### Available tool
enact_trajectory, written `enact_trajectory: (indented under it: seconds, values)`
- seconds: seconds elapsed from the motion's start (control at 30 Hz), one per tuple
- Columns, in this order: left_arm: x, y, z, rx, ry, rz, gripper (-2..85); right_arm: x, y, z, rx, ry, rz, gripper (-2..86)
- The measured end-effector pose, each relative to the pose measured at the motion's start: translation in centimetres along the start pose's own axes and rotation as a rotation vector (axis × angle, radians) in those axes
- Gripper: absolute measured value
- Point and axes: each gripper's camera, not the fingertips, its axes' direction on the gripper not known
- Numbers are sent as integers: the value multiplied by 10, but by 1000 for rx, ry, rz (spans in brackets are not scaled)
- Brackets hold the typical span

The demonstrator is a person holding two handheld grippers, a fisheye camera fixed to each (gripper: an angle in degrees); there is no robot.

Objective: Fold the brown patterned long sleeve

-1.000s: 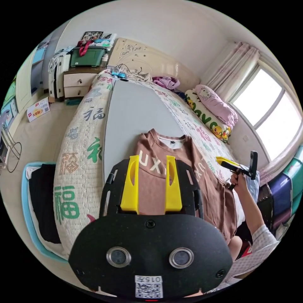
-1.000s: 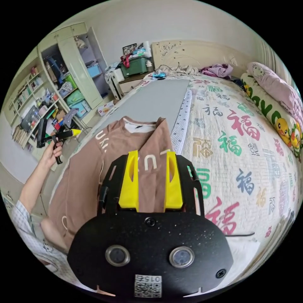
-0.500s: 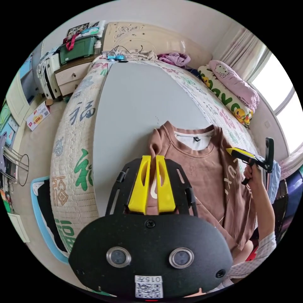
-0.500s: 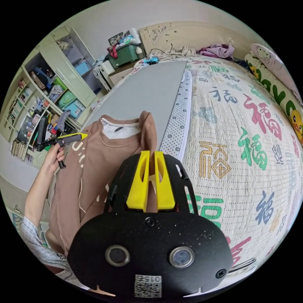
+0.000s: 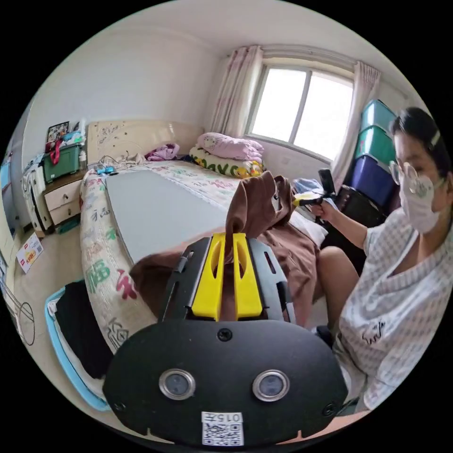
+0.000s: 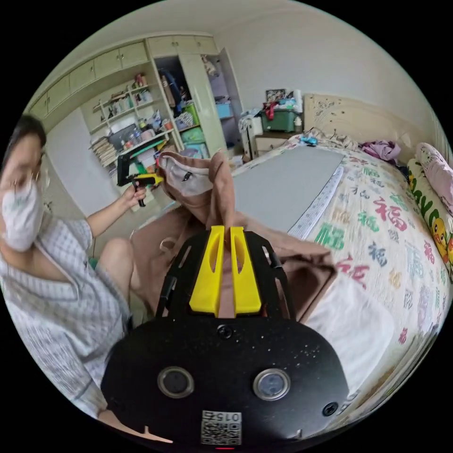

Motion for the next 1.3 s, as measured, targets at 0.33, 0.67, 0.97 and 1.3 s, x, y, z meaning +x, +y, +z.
enact_trajectory:
  seconds: [0.33,0.67,0.97,1.3]
  values:
    - [101,122,14,-538,-16,179,15,-95,57,107,-477,-14,-23,39]
    - [75,135,-29,-556,7,44,15,-59,29,64,-410,-119,91,3]
    - [-39,93,-70,-172,-193,-441,105,99,-85,-19,147,138,491,72]
    - [-148,109,-38,-98,-242,-738,152,210,-181,60,39,271,591,114]
